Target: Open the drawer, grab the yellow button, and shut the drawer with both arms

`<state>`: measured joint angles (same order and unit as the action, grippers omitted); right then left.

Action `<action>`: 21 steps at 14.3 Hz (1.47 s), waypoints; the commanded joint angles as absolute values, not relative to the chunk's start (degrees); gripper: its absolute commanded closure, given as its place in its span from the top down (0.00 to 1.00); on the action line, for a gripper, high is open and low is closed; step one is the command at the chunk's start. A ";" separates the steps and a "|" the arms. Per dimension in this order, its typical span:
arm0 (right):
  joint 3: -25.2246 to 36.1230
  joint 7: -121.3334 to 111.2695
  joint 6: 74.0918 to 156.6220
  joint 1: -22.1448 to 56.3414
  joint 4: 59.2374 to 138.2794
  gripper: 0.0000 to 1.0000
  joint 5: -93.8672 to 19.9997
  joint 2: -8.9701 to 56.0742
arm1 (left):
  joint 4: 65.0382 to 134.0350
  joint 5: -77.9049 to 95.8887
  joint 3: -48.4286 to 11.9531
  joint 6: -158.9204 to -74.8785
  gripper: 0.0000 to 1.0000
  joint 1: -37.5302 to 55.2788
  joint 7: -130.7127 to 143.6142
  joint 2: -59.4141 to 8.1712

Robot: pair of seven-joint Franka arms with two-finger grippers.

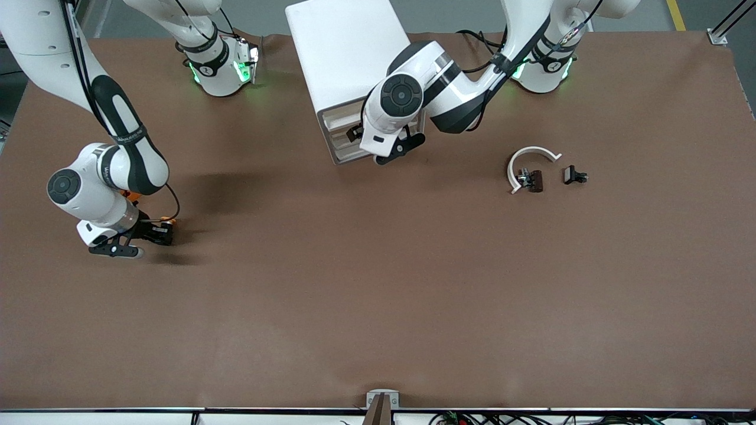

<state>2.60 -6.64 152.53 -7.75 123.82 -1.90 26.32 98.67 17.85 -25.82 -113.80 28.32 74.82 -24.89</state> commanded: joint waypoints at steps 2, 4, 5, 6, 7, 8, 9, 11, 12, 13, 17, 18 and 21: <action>1.49 -6.86 148.56 -10.02 120.86 1.00 -1.41 26.63 | 96.25 21.26 -26.37 -113.12 1.00 28.92 76.64 -26.28; 1.49 -7.03 141.11 -9.93 116.30 1.00 -1.41 26.54 | 95.71 21.45 -26.37 -113.12 1.00 28.92 76.82 -26.81; 1.49 -7.12 136.54 -9.76 114.02 1.00 -1.41 26.19 | 95.71 21.45 -26.37 -113.12 1.00 28.83 76.90 -26.81; 1.41 -7.12 132.58 -9.58 112.43 1.00 -1.41 25.58 | 95.71 21.79 -26.37 -113.12 1.00 28.83 77.08 -26.81; 1.32 -7.12 128.45 -9.23 111.28 1.00 -1.41 23.92 | 95.71 22.84 -26.37 -113.12 1.00 28.83 77.43 -26.81; 1.14 -7.03 125.45 -8.88 110.23 1.00 -1.41 22.60 | 95.63 23.98 -26.37 -113.12 1.00 28.65 77.78 -26.81; 1.06 -6.94 122.72 -8.44 109.26 1.00 -1.41 21.54 | 95.63 24.95 -26.37 -113.03 1.00 28.57 78.04 -26.81; 0.97 -6.42 116.05 -7.74 106.01 1.00 -1.41 19.61 | 95.62 24.87 -26.11 -113.03 1.00 28.13 78.05 -26.81; 0.97 -6.24 112.62 -7.39 103.99 1.00 -1.49 18.99 | 95.62 24.53 -25.76 -113.03 1.00 27.69 77.87 -26.89; 0.97 -6.15 109.28 -6.95 101.89 1.00 -1.49 18.55 | 95.36 24.09 -25.66 -113.03 1.00 26.55 77.61 -26.89; 0.97 -5.02 99.33 -5.63 93.97 1.00 -1.76 17.93 | 91.77 16.98 -24.87 -113.03 1.00 21.55 77.26 -26.81; 0.97 -3.62 96.88 -4.84 91.95 1.00 -1.76 17.76 | 90.97 15.31 -24.87 -113.11 1.00 19.71 76.47 -26.81; 0.88 -0.10 89.58 -2.73 86.15 1.00 -1.67 17.23 | 89.65 13.54 -24.87 -113.03 1.00 12.68 70.69 -26.11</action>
